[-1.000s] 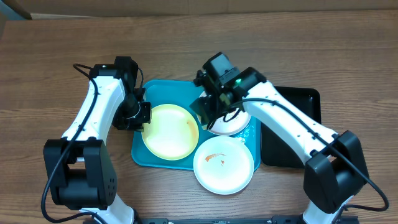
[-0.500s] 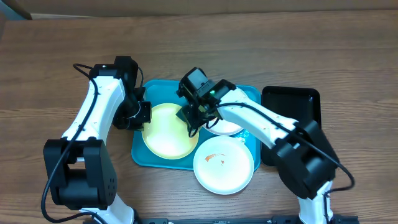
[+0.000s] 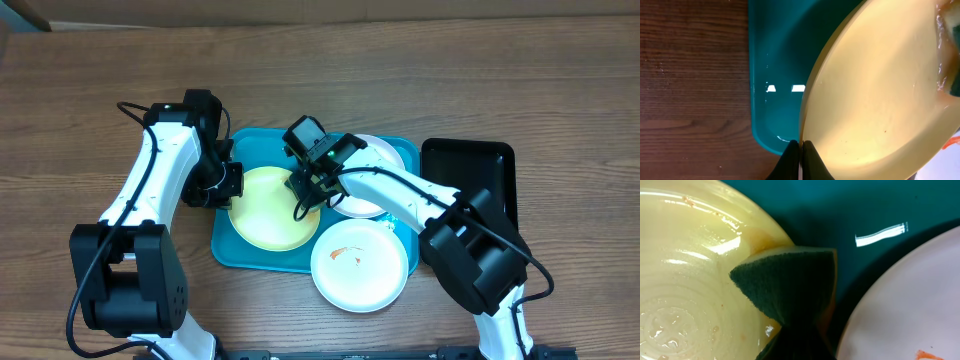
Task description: Clean dirty plates on tray and stack at the side
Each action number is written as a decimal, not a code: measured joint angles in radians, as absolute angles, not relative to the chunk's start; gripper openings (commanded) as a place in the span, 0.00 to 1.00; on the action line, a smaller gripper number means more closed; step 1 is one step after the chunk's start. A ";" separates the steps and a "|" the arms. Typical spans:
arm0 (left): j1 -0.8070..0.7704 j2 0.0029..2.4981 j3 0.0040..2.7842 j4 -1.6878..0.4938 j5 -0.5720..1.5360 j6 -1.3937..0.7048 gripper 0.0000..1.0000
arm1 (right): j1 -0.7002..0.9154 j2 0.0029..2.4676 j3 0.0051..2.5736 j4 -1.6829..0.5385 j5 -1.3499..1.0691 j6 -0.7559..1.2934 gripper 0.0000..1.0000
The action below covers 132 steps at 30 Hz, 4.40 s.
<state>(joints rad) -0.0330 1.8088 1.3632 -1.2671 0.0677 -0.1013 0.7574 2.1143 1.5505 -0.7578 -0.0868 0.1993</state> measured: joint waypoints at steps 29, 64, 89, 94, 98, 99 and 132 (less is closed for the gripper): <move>-0.062 1.809 1.364 -1.258 0.020 -0.124 0.04 | 0.655 2.136 1.888 -1.143 0.051 0.224 0.04; -0.410 1.553 1.550 -1.249 -0.664 -0.279 0.04 | -0.087 1.906 1.749 -1.488 -0.439 0.083 0.04; -0.530 1.553 1.550 -1.249 -0.833 -0.391 0.04 | -0.089 1.906 1.633 -1.456 -0.469 -0.001 0.04; -0.446 1.553 1.550 -1.253 -0.680 -0.406 0.04 | -0.089 1.906 1.633 -1.459 -0.463 -0.011 0.04; -0.360 1.553 1.550 -1.270 -0.523 -0.417 0.10 | -0.089 1.906 1.633 -1.459 -0.463 -0.016 0.04; -0.329 1.553 1.550 -1.270 -0.464 -0.416 0.10 | -0.089 1.906 1.633 -1.459 -0.463 -0.018 0.04; -0.015 1.690 1.205 -1.055 0.183 -0.119 0.04 | -0.089 1.906 1.633 -1.471 -0.411 -0.026 0.04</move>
